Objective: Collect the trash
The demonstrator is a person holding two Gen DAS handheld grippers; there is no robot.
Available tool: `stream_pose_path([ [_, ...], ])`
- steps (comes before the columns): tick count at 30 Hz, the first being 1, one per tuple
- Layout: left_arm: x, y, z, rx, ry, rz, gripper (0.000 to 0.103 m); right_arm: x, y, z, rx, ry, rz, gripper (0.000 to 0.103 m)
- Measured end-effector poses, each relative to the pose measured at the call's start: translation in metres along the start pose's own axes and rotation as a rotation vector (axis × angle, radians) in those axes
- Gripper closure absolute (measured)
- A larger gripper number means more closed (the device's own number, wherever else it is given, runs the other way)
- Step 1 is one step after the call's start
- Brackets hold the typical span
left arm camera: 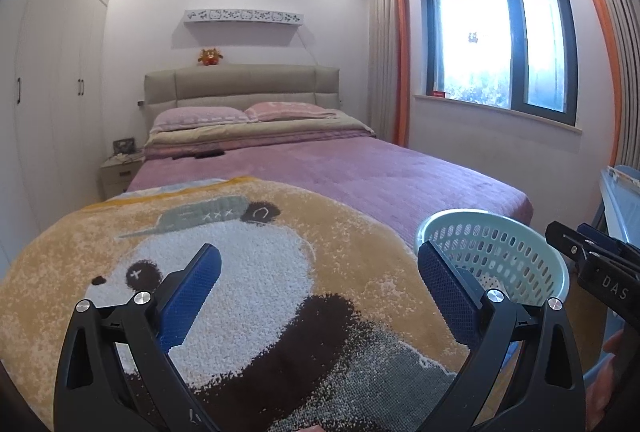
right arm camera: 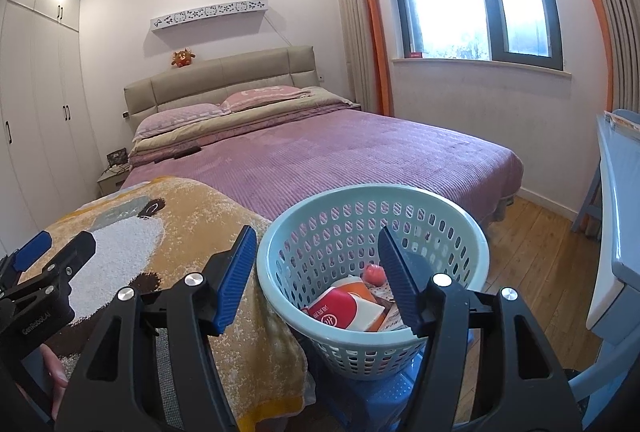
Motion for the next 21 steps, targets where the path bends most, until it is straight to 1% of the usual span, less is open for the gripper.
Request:
stream_pose_path([
  [10, 0.0012, 0.0018, 0.0015, -0.034, 0.003, 0.028, 0.007, -0.0025, 0.0008, 0.0038, -0.002, -0.008, -0.002, 0.043],
  [21, 0.0025, 0.0004, 0.0037, -0.033, 0.000, 0.030, 0.007, -0.0017, 0.0018, 0.0065, -0.003, -0.020, 0.004, 0.043],
])
Point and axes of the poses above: each gripper's, at about its wrist camera, not at the fingertips, and x roughly the way its jaws point, z to its left, y to its underside, the point moved 6 cm from there along x, roughly the way its jaws point
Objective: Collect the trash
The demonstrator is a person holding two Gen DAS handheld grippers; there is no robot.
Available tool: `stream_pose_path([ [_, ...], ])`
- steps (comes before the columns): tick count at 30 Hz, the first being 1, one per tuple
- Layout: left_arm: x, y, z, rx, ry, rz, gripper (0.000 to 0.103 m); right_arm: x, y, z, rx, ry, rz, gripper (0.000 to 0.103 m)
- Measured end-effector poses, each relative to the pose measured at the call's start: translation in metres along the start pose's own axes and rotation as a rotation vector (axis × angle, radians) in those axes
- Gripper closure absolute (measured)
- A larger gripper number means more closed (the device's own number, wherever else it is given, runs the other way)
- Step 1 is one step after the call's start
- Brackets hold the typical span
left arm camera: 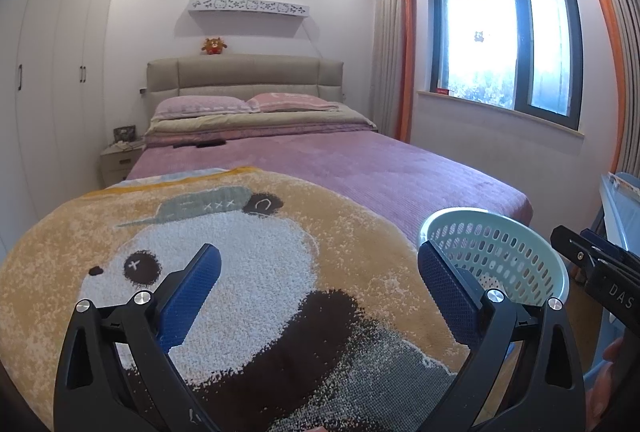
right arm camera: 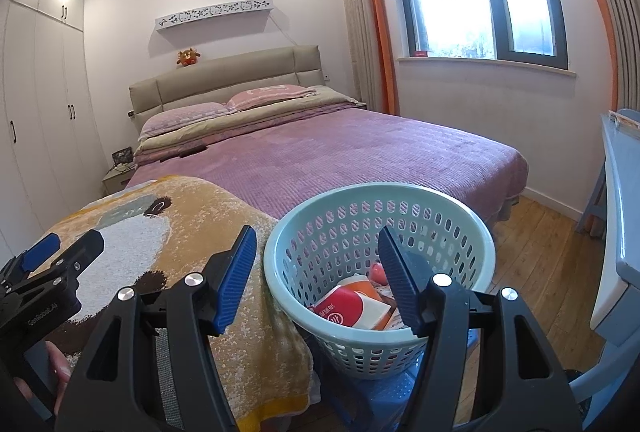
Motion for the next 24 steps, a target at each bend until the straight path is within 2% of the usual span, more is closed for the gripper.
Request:
stream_pose_path([
  [24, 0.0005, 0.0007, 0.0023, 0.000, -0.002, 0.007, 0.007, 0.0000, 0.0005, 0.0060, -0.016, -0.026, 0.001, 0.043],
])
Point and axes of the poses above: each gripper's, at about its wrist camera, not at the fingertips, and x roughly the way its jaws point, z to its left, y to its underside, the point moved 6 cm from there along x, roughly the way its jaws point
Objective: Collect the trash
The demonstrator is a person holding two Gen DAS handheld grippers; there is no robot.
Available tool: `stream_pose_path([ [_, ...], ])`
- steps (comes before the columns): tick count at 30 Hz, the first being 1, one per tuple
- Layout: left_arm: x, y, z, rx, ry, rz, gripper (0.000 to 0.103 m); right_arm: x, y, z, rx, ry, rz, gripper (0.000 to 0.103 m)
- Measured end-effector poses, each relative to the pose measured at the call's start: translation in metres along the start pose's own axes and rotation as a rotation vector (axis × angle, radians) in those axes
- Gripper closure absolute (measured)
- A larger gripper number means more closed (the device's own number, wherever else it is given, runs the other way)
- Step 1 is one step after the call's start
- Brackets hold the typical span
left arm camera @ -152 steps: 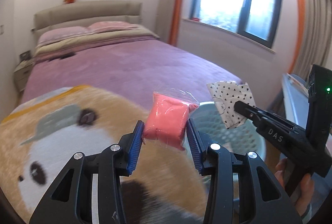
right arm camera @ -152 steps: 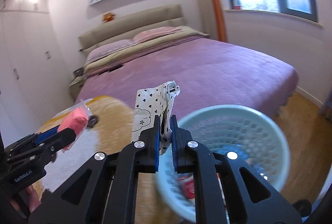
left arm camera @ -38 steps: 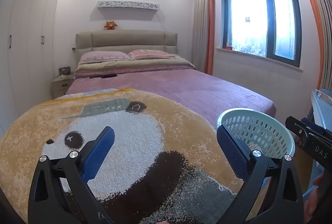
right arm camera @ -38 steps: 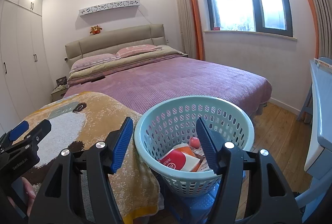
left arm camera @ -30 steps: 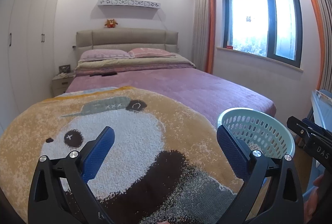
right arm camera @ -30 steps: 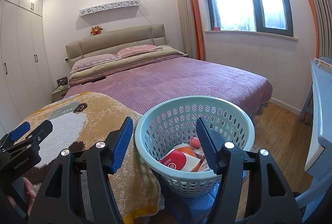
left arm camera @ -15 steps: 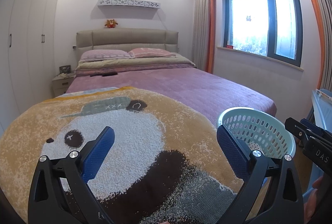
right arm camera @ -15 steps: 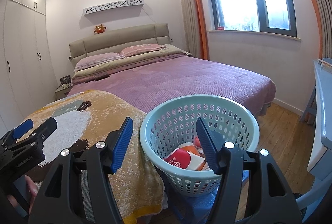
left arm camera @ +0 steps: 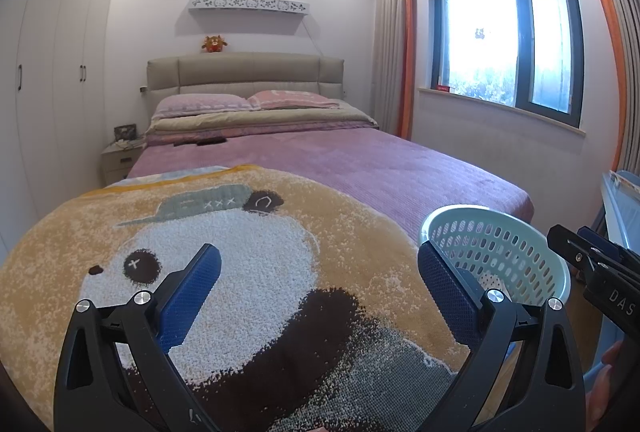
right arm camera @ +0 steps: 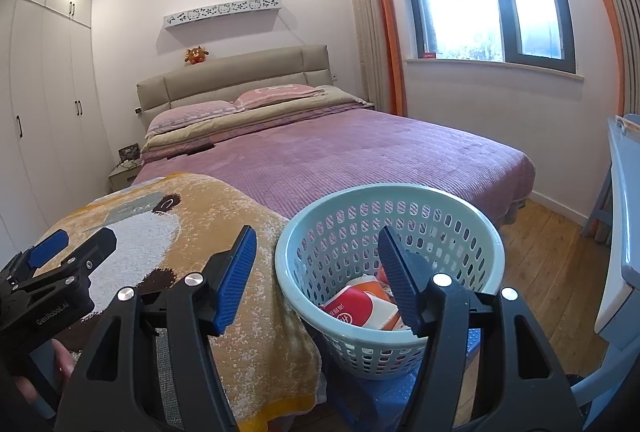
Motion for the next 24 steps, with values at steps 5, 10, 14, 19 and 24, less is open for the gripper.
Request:
stream_pose_path([
  [5, 0.0002, -0.0006, -0.0009, 0.000, 0.000, -0.001, 0.007, -0.0002, 0.0000, 0.0007, -0.001, -0.001, -0.001, 0.043],
  [10, 0.0002, -0.0008, -0.0009, 0.000, 0.000, -0.001, 0.007, -0.0012, -0.0005, 0.0000, 0.002, 0.001, -0.004, 0.043],
  [14, 0.0002, 0.0000, 0.0007, -0.001, -0.001, -0.003, 0.007, -0.0009, -0.0002, -0.0013, 0.009, -0.004, 0.000, 0.043],
  [19, 0.0008, 0.0016, 0.0021, -0.002, -0.001, 0.000, 0.007, -0.0007, -0.0003, -0.0006, 0.009, -0.014, 0.003, 0.043],
  [24, 0.0003, 0.0021, 0.0021, -0.002, -0.002, 0.001, 0.007, -0.0019, -0.0013, -0.0020, 0.006, -0.005, 0.000, 0.043],
])
Point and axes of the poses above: each gripper's, at about its wrist camera, not at the fingertips, and x roughly the way its jaws point, z to its left, y to its underside, the point moved 6 cm from there along x, roughly the way its jaws point
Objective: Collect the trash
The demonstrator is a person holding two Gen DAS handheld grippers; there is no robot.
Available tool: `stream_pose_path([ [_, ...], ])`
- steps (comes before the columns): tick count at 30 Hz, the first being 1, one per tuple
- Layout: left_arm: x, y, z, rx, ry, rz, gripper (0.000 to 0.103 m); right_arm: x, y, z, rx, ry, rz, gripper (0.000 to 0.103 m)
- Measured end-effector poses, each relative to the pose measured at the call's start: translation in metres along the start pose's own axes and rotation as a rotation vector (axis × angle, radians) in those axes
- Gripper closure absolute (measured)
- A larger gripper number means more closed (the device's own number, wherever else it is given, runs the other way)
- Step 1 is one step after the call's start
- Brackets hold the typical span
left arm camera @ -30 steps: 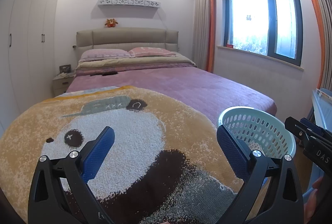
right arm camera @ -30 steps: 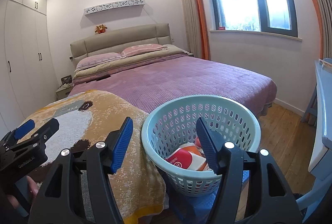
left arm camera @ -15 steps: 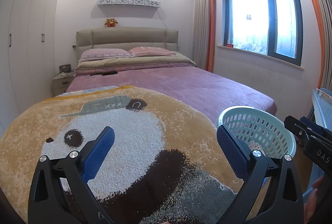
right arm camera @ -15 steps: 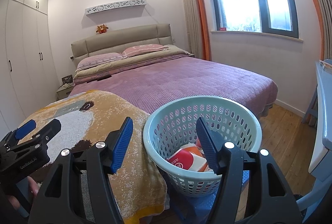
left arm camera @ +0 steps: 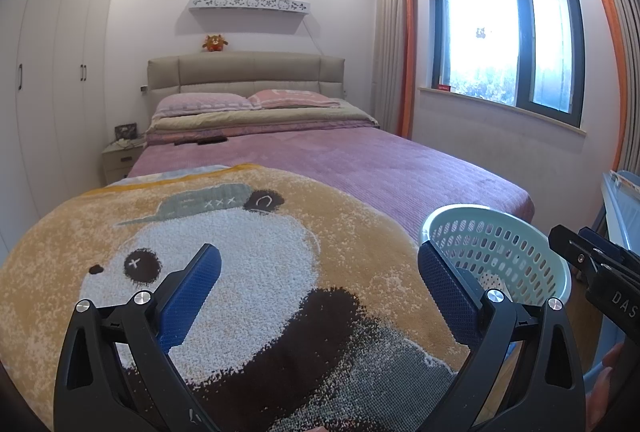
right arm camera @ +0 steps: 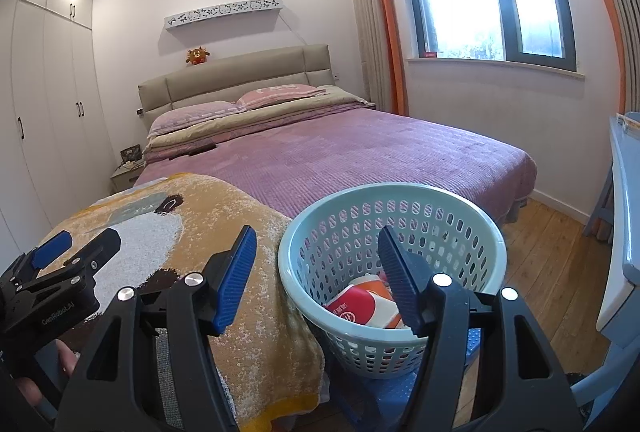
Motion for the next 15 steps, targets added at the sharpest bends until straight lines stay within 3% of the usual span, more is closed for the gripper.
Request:
stream_pose_path([
  [15, -0.0009, 0.0002, -0.0006, 0.003, -0.002, -0.009, 0.007, -0.0007, 0.0011, 0.0066, -0.028, 0.031, -0.001, 0.043],
])
Point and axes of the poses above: each gripper's, at about its wrist camera, not at the fingertips, and x roughly the way its jaws point, z to its left, y to its underside, the point moved 6 cm from there along x, roughly the way its jaws point
